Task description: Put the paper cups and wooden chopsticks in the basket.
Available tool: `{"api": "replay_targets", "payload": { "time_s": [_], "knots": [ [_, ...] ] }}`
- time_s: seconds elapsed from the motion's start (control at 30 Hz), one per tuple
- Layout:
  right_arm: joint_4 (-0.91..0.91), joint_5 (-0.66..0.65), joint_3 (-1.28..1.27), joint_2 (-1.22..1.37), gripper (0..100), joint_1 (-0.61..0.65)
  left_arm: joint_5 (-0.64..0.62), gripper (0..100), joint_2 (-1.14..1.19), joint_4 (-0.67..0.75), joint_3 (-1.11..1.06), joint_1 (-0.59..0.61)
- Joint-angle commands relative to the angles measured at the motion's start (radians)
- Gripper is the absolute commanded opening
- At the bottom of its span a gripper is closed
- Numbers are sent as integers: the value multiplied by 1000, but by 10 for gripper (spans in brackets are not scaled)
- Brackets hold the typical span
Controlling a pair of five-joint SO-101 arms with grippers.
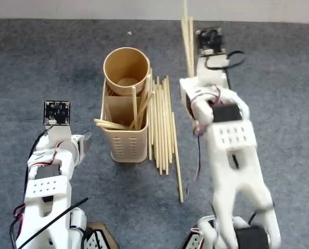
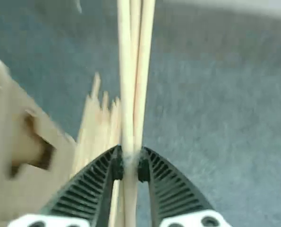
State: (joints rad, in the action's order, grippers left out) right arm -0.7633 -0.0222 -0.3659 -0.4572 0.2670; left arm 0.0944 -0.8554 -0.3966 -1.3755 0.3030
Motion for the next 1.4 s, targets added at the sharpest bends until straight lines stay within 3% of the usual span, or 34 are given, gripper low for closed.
{"api": "replay_targets", "payload": {
  "time_s": [0.0,0.17,0.47,0.7,0.87,1.03,1.37],
  "knots": [
    [2,28,65,-219,6,108,6,298,-15,15,5,-16],
    [2,25,234,-286,6,265,6,298,-15,15,4,-16],
    [2,29,443,-120,6,381,6,298,-15,15,4,-16],
    [197,48,97,-223,6,476,6,298,-15,15,4,-16],
    [386,57,-252,-438,6,475,6,298,-15,15,4,-16],
    [466,12,-509,-573,6,475,6,298,-15,15,4,-16],
    [498,-14,-633,-604,7,472,6,298,-15,15,4,-16]
  ]
}}
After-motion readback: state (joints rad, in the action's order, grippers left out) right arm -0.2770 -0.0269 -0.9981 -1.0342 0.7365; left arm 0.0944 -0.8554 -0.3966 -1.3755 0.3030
